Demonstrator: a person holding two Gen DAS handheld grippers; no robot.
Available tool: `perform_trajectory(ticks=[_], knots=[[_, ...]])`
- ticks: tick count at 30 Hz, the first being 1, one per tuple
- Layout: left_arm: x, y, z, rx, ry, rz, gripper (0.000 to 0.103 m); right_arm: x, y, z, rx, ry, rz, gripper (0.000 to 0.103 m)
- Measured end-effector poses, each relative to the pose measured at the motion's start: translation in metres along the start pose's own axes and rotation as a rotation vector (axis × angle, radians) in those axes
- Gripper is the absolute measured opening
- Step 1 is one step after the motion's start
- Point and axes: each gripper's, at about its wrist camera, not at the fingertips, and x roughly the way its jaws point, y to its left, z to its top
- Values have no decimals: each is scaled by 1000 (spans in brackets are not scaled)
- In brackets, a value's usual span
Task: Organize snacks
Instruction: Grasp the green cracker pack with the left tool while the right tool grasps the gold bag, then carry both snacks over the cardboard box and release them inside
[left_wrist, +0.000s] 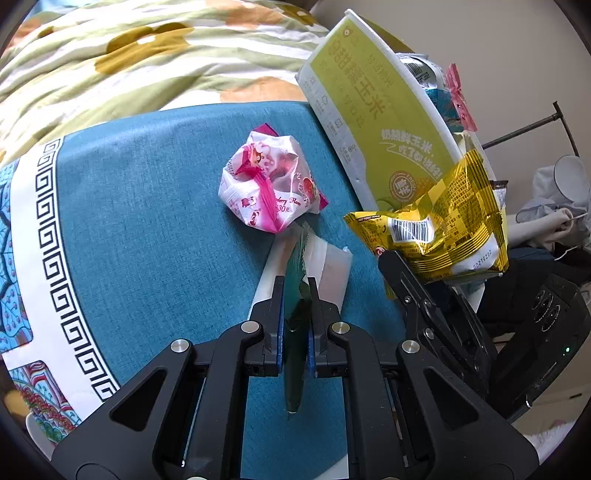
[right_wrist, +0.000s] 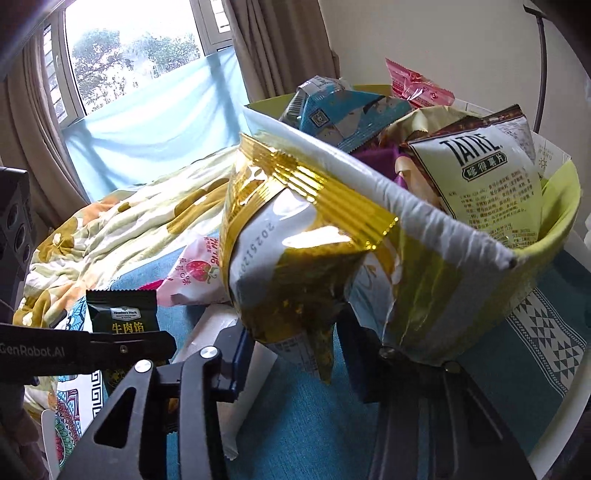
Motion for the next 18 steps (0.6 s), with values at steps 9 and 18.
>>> perform_trajectory(ticks=[9,18], knots=[[-47,-11,6,-9,-80,-63,7,-24,9,17,-25,-31,29,40],[-104,-83,39,97,-214,-98,7,-93,0,74,-26,-95,109,40]])
